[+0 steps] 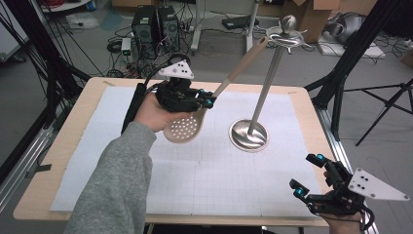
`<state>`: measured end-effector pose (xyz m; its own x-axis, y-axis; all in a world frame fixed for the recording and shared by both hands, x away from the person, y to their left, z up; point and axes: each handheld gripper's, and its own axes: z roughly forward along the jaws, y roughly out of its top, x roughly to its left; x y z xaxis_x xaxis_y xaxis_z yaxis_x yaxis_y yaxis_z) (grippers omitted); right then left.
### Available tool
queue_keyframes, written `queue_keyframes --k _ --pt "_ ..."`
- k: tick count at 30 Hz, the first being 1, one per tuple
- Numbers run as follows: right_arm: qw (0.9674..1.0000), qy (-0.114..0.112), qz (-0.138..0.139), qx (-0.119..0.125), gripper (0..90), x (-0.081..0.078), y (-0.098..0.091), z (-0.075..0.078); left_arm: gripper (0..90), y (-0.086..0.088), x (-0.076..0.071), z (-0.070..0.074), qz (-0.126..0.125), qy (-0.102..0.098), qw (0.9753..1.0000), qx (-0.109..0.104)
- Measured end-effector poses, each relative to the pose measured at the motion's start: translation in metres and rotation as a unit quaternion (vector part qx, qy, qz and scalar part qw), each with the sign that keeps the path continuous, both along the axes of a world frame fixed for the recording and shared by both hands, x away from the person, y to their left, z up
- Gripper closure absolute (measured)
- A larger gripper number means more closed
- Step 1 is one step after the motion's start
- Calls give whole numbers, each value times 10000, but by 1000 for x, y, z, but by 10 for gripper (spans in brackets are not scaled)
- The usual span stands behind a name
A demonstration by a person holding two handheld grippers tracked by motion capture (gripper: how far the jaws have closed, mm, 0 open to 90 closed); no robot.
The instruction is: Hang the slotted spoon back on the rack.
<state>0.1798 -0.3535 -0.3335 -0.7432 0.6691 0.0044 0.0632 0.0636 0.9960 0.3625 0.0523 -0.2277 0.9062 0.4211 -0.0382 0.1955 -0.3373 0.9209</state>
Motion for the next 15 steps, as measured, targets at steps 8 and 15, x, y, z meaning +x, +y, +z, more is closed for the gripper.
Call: queue_keyframes --k 8,15 --pt "10000 -23 2 1 101 0 -1 -1 778 -8 4 -5 3 49 10000 40" --pt "10000 7 17 -2 101 1 0 -1 779 -16 7 -10 26 111 9999 18"
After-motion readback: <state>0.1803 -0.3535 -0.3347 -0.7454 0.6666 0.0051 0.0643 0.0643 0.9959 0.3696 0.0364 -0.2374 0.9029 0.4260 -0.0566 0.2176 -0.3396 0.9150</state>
